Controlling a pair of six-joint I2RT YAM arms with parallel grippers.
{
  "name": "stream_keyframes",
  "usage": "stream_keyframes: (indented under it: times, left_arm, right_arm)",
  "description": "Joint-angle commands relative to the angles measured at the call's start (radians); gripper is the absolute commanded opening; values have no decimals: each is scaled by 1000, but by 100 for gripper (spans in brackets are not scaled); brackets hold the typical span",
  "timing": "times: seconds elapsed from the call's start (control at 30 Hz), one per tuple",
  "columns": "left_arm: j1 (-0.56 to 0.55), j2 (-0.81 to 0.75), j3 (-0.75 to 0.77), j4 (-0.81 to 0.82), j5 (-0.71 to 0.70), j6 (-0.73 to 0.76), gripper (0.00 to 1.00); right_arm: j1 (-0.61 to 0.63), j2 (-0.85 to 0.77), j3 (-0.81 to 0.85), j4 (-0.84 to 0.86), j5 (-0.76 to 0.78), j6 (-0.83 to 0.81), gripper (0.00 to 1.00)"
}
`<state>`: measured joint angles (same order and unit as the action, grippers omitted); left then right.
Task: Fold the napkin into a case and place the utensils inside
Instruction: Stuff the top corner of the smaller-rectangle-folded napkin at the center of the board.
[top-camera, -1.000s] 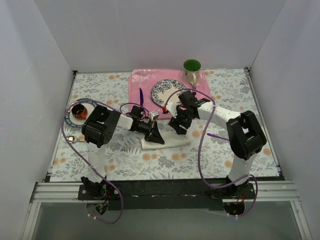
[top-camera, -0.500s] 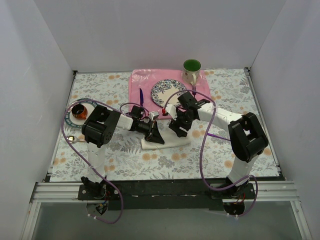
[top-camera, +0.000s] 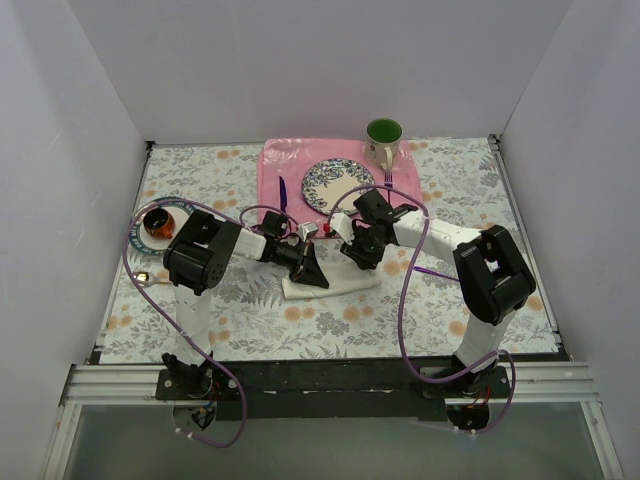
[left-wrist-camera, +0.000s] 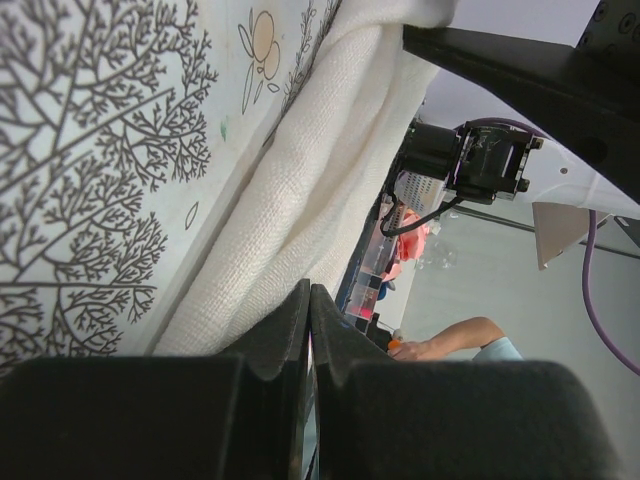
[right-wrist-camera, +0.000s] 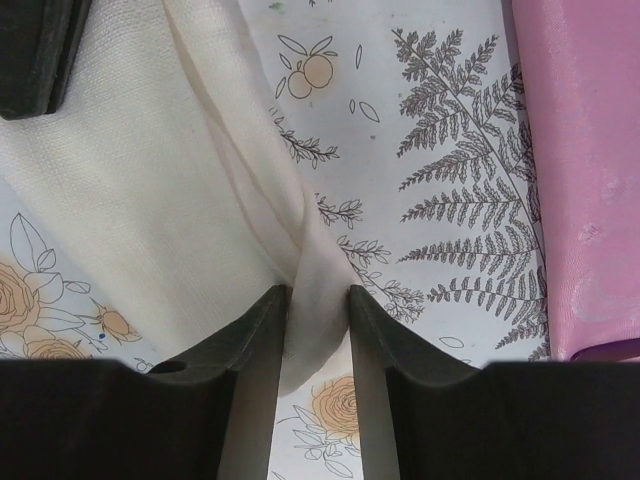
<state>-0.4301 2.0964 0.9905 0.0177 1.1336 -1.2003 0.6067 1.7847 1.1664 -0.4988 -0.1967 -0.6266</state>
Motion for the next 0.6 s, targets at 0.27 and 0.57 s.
stream_keyframes:
  times: [0.27,0.57]
  left_arm:
    - [7,48,-23,-59,-143,33,0]
    - [5,47,-24,-59,-141,31,0]
  right_arm:
    - [19,-73,59,-80,-32,67,58]
    - [53,-51,0,-34,2,90,51]
